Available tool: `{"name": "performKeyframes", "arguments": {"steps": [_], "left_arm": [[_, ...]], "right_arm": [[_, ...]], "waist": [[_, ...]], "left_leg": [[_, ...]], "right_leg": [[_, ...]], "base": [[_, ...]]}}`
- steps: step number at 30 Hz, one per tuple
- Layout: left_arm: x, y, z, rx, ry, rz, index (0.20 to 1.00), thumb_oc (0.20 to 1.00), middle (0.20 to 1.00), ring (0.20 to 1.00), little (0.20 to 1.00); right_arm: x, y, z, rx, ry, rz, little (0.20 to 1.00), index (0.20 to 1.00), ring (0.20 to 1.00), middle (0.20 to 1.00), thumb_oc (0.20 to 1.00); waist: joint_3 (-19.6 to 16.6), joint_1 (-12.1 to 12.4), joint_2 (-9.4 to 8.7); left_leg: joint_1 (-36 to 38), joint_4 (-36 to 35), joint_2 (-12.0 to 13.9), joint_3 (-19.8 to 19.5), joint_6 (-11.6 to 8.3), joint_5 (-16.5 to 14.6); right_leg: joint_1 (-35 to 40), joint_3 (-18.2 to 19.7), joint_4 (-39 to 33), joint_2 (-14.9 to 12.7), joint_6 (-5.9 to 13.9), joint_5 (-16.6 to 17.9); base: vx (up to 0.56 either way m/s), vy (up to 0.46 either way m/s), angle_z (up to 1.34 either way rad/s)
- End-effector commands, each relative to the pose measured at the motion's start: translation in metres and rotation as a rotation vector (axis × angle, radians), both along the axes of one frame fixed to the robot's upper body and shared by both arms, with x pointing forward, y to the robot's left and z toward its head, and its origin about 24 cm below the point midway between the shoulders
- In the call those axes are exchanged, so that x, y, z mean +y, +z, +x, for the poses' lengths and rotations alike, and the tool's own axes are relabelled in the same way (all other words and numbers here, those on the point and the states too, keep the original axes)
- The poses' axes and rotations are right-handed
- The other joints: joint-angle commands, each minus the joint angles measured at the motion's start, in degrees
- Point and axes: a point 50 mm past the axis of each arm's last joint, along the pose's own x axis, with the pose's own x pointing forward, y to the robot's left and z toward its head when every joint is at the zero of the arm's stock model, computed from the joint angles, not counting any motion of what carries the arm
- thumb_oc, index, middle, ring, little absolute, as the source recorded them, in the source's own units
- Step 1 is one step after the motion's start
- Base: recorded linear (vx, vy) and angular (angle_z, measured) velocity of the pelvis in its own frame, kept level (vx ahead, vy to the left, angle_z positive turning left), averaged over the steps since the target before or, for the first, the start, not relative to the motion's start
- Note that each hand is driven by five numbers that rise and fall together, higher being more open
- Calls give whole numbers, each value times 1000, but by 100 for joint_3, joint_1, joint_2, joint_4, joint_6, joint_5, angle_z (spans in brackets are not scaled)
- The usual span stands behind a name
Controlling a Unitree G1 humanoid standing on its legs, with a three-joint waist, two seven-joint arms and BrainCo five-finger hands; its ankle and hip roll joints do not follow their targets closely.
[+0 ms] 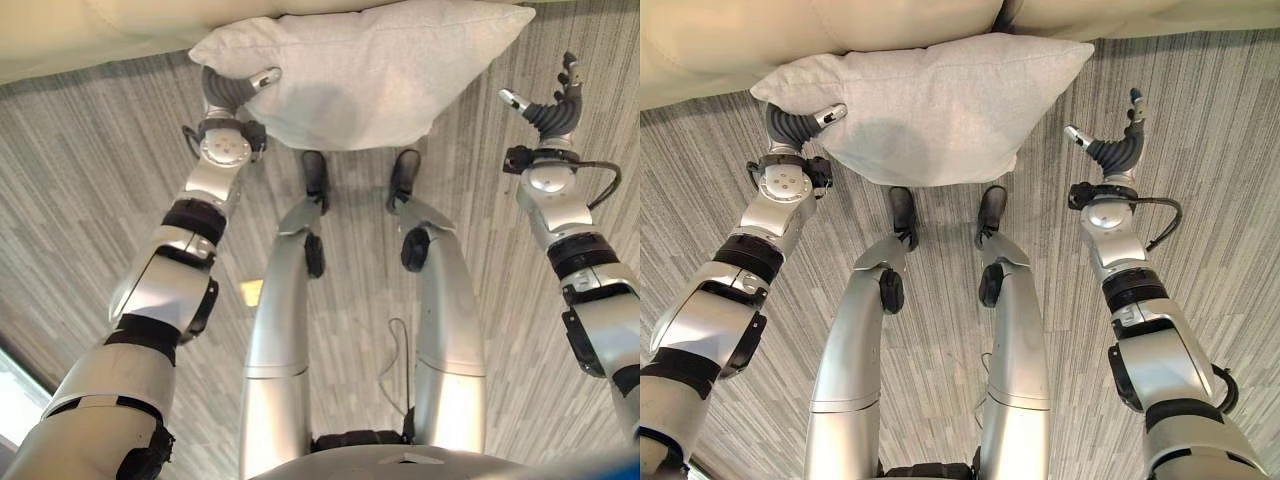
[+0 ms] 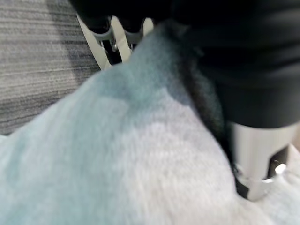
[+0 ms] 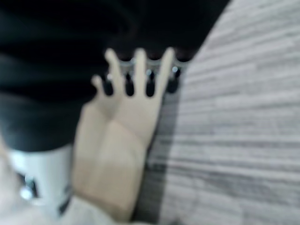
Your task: Pick up all the scattered cushions and arrange them neatly on the sofa.
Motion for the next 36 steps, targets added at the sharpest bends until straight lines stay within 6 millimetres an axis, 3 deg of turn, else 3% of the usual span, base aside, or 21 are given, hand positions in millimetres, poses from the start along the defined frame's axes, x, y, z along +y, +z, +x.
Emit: {"name": "performKeyframes", "arguments": {"steps": [1, 9, 13, 16, 19, 21, 27, 36], "left_arm": [[-15, -38, -5, 51, -45, 24, 1000, 1000, 1000, 1000, 1000], [-27, -18, -7, -37, -78, 18, 1000, 1000, 1000, 1000, 1000], [-29, -13, -10, -73, -104, -12, 1000, 1000, 1000, 1000, 1000], [-30, -14, -11, -74, -116, -11, 1000, 1000, 1000, 1000, 1000], [-30, -15, -12, -77, -126, -2, 1000, 1000, 1000, 1000, 1000], [-28, -15, -13, -77, -134, 16, 1000, 1000, 1000, 1000, 1000], [-25, -12, -15, -87, -140, 37, 1000, 1000, 1000, 1000, 1000], [-30, 0, -16, -130, -173, 49, 1000, 1000, 1000, 1000, 1000]], "right_arm": [[10, -29, -5, 49, 40, -3, 1000, 1000, 1000, 1000, 1000], [11, -32, 0, 78, 17, 3, 1000, 1000, 1000, 1000, 1000], [23, -7, 3, -11, 115, 32, 1000, 1000, 1000, 1000, 1000], [26, 0, 0, -48, 168, 23, 1000, 1000, 1000, 1000, 1000], [23, 2, -4, -60, 188, 5, 1000, 1000, 1000, 1000, 1000], [7, -3, -10, -48, 189, 1, 1000, 1000, 1000, 1000, 1000], [-10, -6, -16, -54, 176, 37, 1000, 1000, 1000, 1000, 1000], [-2, 10, -9, -57, 203, -35, 1000, 1000, 1000, 1000, 1000]], "waist": [[-808, -100, 232], [-782, -9, 336], [-786, 26, 391], [-829, 11, 392], [-859, 2, 392], [-912, -34, 392], [-982, -54, 400], [-996, 24, 457]], "left_leg": [[-74, -167, -102, -554, -45, -310], [-423, -115, -103, -612, -87, -196], [-509, -158, -87, -615, -99, -150], [-492, -189, -85, -627, -109, -136], [-493, -207, -89, -631, -117, -120], [-506, -233, -88, -640, -141, -97], [-529, -242, -78, -675, -168, -86], [-639, -112, -46, -701, -206, -77]], "right_leg": [[143, -21, 31, 0, 534, -182], [-176, -11, 168, -9, 551, -147], [-285, 7, 190, 9, 574, -144], [-270, 4, 171, 21, 574, -152], [-262, -7, 164, 31, 576, -156], [-259, -27, 150, 32, 588, -156], [-270, -41, 131, 38, 602, -136], [-371, -39, 222, 37, 607, -134]], "base": [[0, 0, 0], [0, -15, 2], [0, 0, 0], [0, 0, 0], [0, 0, 0], [0, 0, 0], [0, -5, 0], [2, -9, 0]]}}
